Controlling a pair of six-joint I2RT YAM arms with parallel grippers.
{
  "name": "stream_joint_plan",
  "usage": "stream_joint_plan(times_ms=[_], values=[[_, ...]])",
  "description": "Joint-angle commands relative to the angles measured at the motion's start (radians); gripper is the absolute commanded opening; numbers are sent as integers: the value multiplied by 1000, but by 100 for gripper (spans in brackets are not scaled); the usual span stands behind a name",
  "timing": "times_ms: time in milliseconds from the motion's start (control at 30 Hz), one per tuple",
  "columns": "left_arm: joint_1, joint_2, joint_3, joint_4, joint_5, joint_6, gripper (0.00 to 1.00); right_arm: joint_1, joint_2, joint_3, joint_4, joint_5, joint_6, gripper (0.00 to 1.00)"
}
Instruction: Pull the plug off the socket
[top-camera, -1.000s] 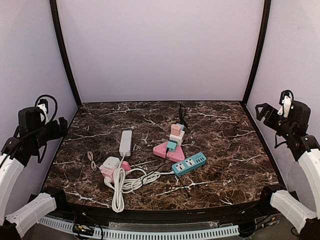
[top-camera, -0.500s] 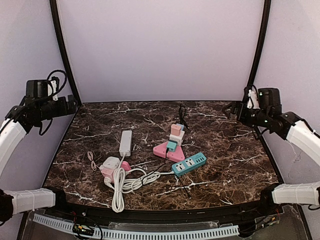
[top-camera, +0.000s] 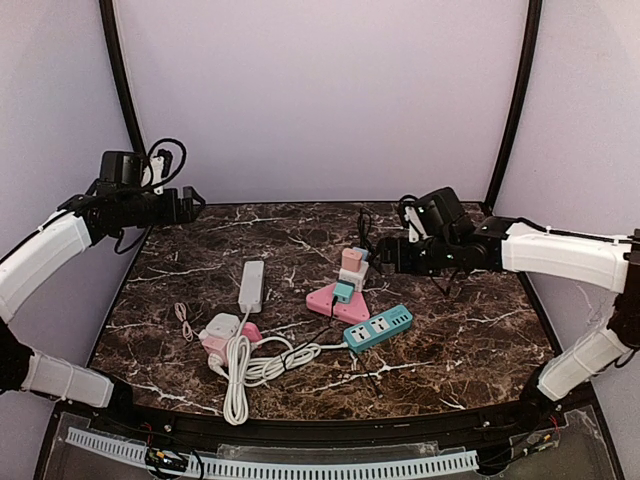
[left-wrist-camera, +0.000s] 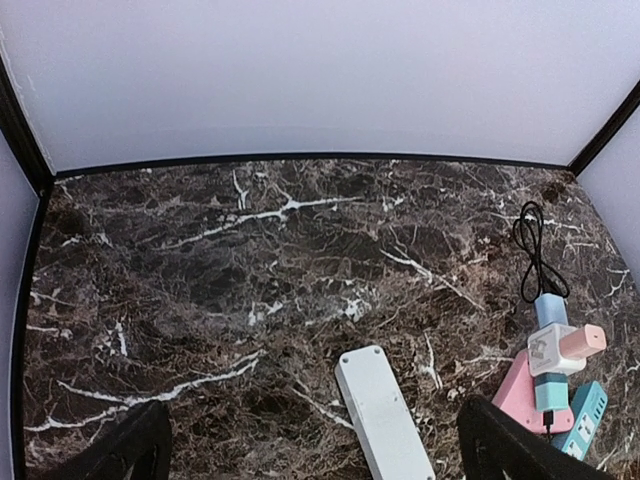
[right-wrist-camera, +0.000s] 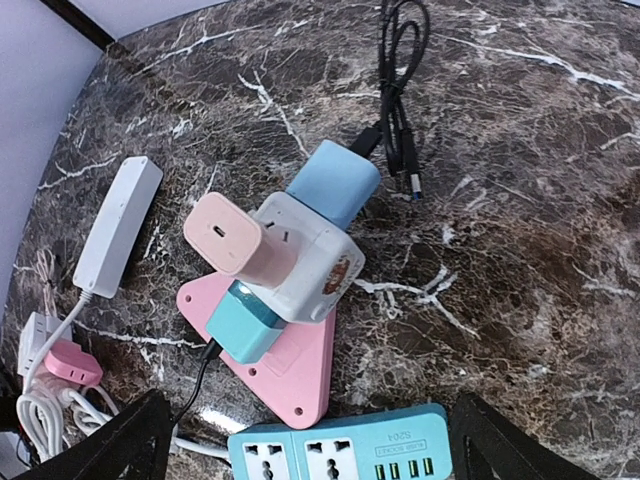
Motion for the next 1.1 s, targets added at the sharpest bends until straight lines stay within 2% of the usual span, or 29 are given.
stream_joint_plan(times_ms=[0,133,333,500,767,867,1067], values=[[-2,-5,-48,18,53,-8,100,64,93,121,13,60,-50,92],[-3,-18,-54,27,55,-21,100,84,165,178,20,17,-129,83],[-2,-29,-87,53,65,-40,100,83,228,250,17,-111,-334,80],[-2,-29,-84,45,65,-35,100,58,268,302,-44,-128,-424,77],[-3,-18,-83,41,64,-26,100,-7,302,286,-57,-171,-436,78],[-3,-12,-79,38,68,-26,100,-17,302,242,-16,-173,-457,81],[-3,24,-63,30,111,-32,100,-62,322,188,85,-288,-503,86]])
